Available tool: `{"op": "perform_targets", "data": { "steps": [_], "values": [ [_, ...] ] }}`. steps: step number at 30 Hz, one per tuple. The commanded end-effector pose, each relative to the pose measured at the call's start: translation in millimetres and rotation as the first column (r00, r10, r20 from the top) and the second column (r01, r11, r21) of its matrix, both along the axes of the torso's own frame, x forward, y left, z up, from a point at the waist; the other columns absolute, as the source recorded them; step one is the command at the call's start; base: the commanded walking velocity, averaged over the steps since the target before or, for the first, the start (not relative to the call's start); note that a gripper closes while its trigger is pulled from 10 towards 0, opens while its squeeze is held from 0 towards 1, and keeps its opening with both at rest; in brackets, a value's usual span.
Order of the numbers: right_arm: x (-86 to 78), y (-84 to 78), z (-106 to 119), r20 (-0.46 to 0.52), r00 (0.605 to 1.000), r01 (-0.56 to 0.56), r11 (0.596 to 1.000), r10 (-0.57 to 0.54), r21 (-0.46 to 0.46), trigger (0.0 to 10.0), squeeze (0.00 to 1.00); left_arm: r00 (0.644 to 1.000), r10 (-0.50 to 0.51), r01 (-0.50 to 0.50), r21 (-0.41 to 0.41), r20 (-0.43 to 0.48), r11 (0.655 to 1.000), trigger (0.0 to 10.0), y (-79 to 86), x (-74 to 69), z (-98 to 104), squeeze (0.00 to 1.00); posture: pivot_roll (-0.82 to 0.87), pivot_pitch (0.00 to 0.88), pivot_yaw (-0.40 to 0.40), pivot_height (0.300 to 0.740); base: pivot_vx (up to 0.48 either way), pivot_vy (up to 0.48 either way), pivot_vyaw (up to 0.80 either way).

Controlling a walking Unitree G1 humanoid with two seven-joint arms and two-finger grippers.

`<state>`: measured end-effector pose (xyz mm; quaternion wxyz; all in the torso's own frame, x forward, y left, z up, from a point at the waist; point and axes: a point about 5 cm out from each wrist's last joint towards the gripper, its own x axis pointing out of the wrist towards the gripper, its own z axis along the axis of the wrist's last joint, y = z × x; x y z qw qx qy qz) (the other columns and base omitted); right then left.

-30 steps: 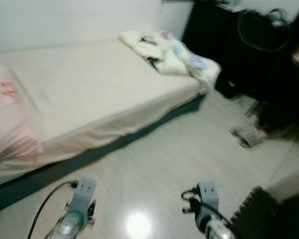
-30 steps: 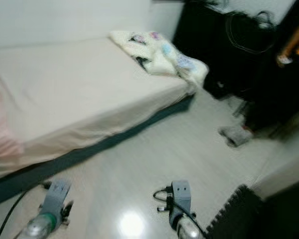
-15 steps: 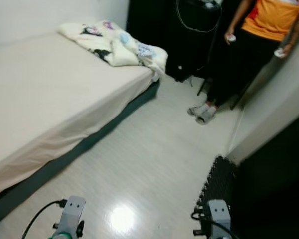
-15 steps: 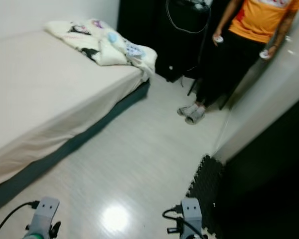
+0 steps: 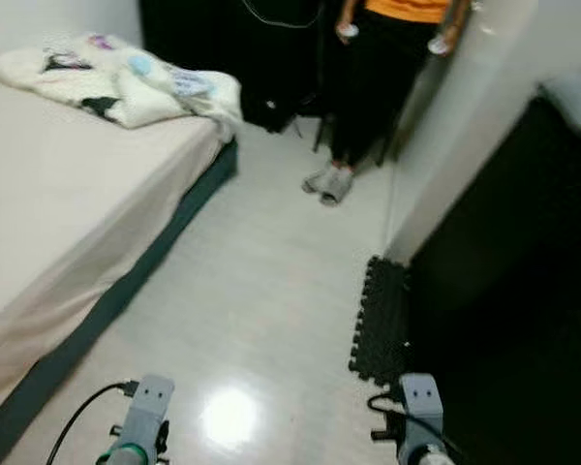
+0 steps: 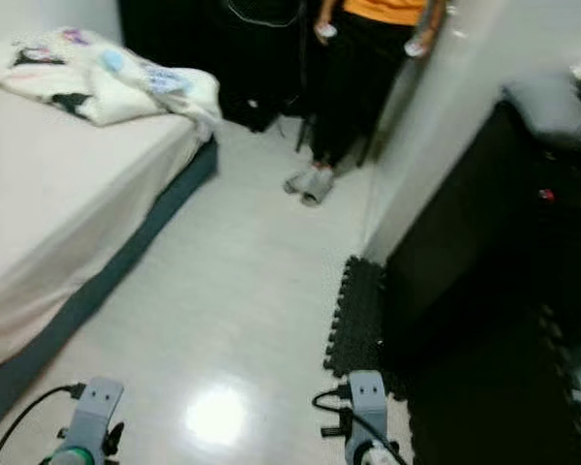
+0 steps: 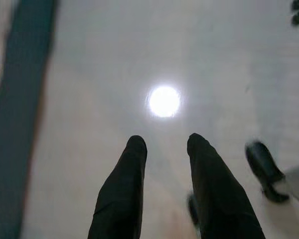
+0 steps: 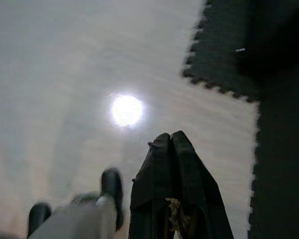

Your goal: Clean up the room

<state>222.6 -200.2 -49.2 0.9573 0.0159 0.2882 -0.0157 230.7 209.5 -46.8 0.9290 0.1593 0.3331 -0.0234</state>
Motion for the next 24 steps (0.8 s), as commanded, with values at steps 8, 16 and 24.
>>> {"op": "perform_targets", "data": {
  "steps": [8, 16, 24],
  "values": [
    [-7.3, 18.7, -8, -0.023, 0.997, 0.080, 0.994, -0.078, 0.076, 10.0, 0.00, 0.999, -0.042, 0.044, 0.074, -0.032, 0.996, 10.0, 24.2, 1.2, 5, 0.00, 0.06, 0.029, 0.084, 0.701, 0.000, 0.000, -0.80],
    [-6.4, 25.6, -8, -0.030, 1.000, -0.006, 0.999, 0.007, 0.039, 10.0, 0.00, 1.000, -0.028, 0.028, 0.059, 0.005, 0.998, 10.0, 19.0, 7.5, 9, 0.00, 0.07, 0.032, 0.061, 0.701, 0.059, 0.000, -0.70],
    [-6.0, 28.8, -8, -0.023, 0.999, -0.044, 0.999, 0.045, 0.023, 10.0, 0.00, 0.999, -0.049, 0.049, 0.051, 0.002, 0.997, 10.0, 12.8, 5.3, 6, 0.00, 0.07, 0.034, 0.050, 0.701, 0.469, 0.000, 0.00]
  ]
}}
